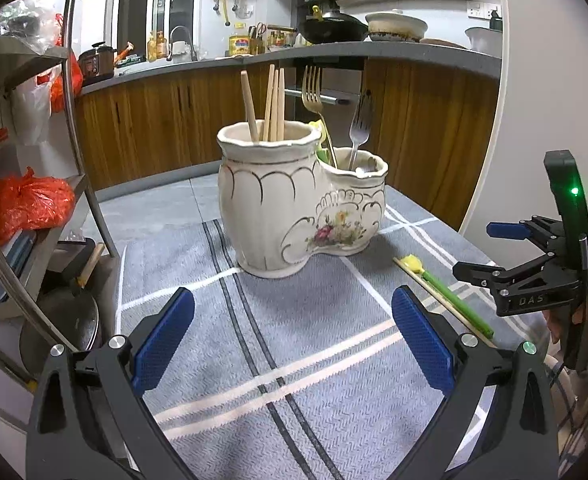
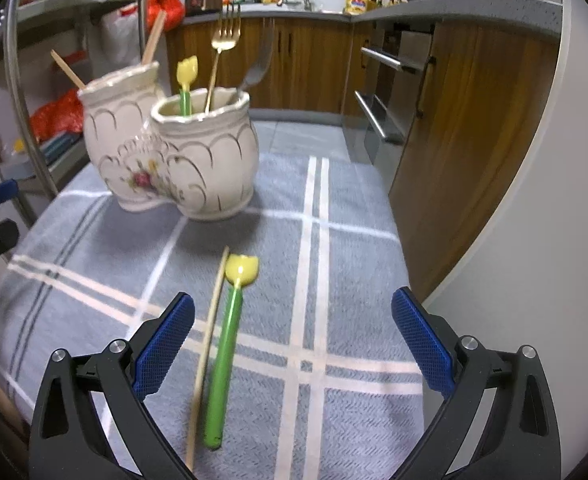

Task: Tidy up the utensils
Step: 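Move right tool down and grasp the last green spoon, then close left tool on the last chopstick while right tool lifts the spoon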

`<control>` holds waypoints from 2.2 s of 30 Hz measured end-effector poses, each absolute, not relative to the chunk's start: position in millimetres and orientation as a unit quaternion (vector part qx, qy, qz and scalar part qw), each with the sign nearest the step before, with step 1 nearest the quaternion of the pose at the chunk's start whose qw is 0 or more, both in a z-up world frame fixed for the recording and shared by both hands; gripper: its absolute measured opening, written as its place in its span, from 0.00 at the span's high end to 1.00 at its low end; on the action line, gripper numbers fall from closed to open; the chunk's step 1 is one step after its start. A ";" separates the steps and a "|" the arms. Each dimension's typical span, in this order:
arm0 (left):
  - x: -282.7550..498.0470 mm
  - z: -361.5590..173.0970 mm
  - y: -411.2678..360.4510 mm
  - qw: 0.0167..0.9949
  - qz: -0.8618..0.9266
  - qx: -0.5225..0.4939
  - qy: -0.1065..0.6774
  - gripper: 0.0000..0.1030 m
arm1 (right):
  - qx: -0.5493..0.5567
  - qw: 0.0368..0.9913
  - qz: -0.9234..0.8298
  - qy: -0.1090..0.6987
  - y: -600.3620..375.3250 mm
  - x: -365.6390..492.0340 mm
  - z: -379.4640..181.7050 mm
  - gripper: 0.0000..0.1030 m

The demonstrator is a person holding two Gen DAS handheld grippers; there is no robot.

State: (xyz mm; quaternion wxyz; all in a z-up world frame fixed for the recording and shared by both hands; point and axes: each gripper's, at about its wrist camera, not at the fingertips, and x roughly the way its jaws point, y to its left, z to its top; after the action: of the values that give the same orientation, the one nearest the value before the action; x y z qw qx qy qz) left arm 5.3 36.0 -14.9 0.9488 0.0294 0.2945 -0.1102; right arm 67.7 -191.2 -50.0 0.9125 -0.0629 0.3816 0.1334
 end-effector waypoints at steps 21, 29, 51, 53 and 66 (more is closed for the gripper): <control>10.5 -28.4 31.4 0.943 -0.118 0.023 0.312 0.06 | -0.071 0.894 0.154 0.414 -181.3 72.7 -64.1 0.35; 10.0 -30.0 26.3 0.941 -0.124 0.026 0.314 0.06 | -0.068 0.879 0.185 0.433 -171.2 72.3 -69.7 0.61; 10.7 -27.5 -6.4 0.934 -0.136 0.050 0.327 0.06 | -0.011 0.883 0.213 0.418 -195.1 78.4 -61.0 0.90; 12.3 -29.1 -17.5 0.932 -0.136 0.049 0.334 0.06 | -0.002 0.886 0.212 0.411 -203.2 75.9 -58.0 0.90; 29.8 -50.4 -87.8 0.898 -0.143 0.017 0.415 0.34 | 0.013 0.897 0.225 0.380 -236.1 59.2 -49.8 0.90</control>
State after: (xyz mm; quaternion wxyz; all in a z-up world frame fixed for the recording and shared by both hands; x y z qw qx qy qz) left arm 29.8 -87.8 -50.4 0.8984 0.0168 0.4148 -0.1434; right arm 59.2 -236.1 -49.8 0.8971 0.0131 0.3799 0.2252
